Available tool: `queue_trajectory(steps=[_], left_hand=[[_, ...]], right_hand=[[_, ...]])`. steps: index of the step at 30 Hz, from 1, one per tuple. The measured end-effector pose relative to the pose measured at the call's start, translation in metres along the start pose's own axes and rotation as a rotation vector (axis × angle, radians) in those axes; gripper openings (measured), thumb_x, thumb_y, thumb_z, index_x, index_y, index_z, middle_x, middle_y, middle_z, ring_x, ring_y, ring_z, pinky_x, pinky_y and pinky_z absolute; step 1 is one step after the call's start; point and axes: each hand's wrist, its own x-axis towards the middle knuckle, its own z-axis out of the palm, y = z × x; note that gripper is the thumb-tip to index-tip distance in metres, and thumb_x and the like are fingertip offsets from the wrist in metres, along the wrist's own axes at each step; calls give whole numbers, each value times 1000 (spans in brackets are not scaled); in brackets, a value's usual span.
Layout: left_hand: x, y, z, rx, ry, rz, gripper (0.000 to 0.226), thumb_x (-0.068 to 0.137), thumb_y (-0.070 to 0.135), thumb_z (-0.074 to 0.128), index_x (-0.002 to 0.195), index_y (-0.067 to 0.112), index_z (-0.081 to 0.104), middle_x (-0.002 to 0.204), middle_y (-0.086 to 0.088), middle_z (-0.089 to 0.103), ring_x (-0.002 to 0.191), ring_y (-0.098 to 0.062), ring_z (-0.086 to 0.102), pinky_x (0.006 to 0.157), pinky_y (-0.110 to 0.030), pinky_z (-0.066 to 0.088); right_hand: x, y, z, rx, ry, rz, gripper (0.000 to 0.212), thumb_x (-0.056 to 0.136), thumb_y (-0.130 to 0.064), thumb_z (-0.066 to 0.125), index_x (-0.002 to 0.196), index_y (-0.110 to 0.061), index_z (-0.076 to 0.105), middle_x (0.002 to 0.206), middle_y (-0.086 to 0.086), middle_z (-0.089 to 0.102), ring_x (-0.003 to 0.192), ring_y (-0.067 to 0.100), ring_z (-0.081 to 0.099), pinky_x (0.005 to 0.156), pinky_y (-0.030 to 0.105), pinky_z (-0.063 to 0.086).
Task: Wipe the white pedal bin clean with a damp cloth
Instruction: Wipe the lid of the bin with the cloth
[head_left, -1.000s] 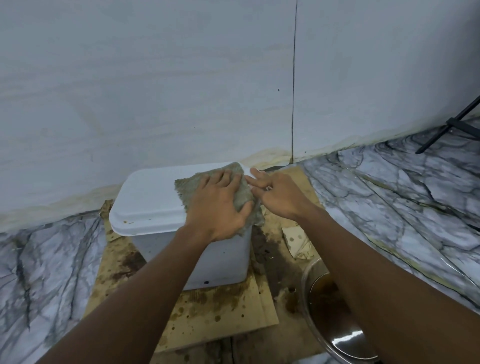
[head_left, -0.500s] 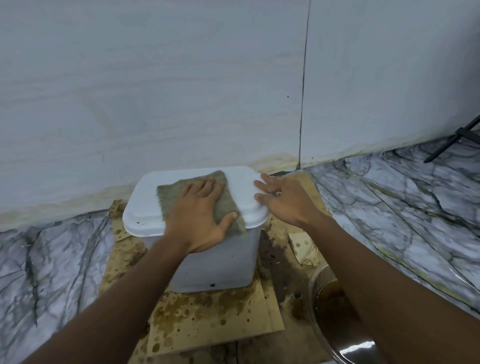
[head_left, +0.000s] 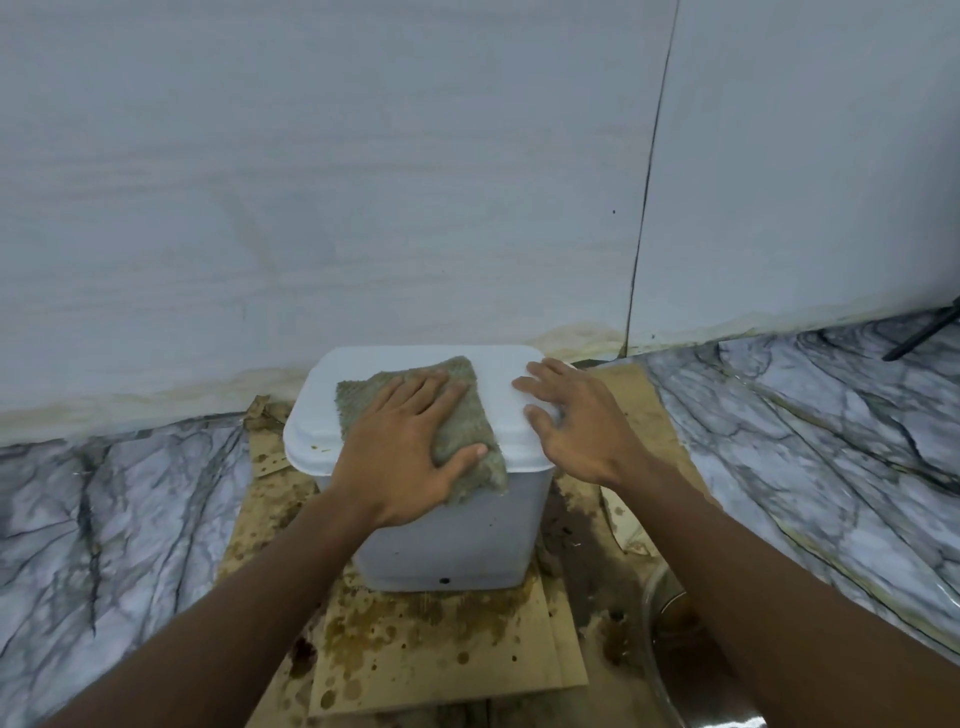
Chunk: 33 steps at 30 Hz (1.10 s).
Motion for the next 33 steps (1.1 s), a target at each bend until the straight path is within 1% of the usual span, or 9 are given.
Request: queue_trajectory(steps=[6,9,13,17,21,23,26,30,33], left_hand=[[30,52,16,89,-43,11,80,94,63,28,158,16,21,164,-9,24,153,-24,15,124,-46,8],[40,64,21,126,-70,23,80,93,59,23,158,12,19,164,-12,23,153,-27,14,124,-49,8],[23,41,18,83,-51,60,80,96,69,17,160,20,16,167,-6,18,154,-21,9,126,-42,3],[4,18,6,42,-38,28,77,96,71,26,160,28,15,167,0,15,154,-15,6,126,-35,-3],[7,36,5,66,-66,-25,79,98,64,28,160,19,12,168,-7,10,155,-22,1,125,-43,-7],[16,49,8,76,-83,-30,79,99,61,28,160,13,12,167,-12,10,155,-26,0,124,-48,-6],[23,48,13,58,-79,10,76,101,60,26,160,14,14,166,-12,14,155,-26,4,125,-49,-1],[2,-5,9,-8,-37,79,69,101,62,23,160,27,16,167,1,14,155,-15,6,126,-36,0],[-17,-60,-6,-27,14,44,72,96,69,21,158,33,20,165,8,14,152,-6,6,123,-25,-3]], right_hand=[[0,4,-7,88,-51,87,38,100,-16,53,138,-15,58,154,-1,43,147,15,29,117,24,17],[4,8,-10,75,-31,108,39,96,-13,54,135,-14,60,149,1,49,142,18,34,121,33,23],[11,7,-7,85,9,70,33,88,-18,64,120,-22,69,134,-5,56,130,14,41,109,31,35],[22,1,2,116,123,78,17,84,-14,67,94,-27,73,113,-1,50,109,15,51,96,30,41],[28,9,8,125,183,11,23,83,-5,65,82,-28,69,101,-1,56,103,15,48,95,39,44],[29,14,11,99,181,-55,17,87,-10,61,87,-25,70,97,-2,58,104,18,47,95,45,44],[30,13,13,104,121,-45,18,91,-25,51,99,-24,68,108,-1,56,111,19,46,99,41,40],[26,12,17,36,1,-53,36,100,-27,42,127,-23,65,140,3,53,135,23,41,111,31,26],[25,11,17,-53,-58,-58,51,96,-30,29,137,-25,58,153,2,45,146,21,31,120,35,17]])
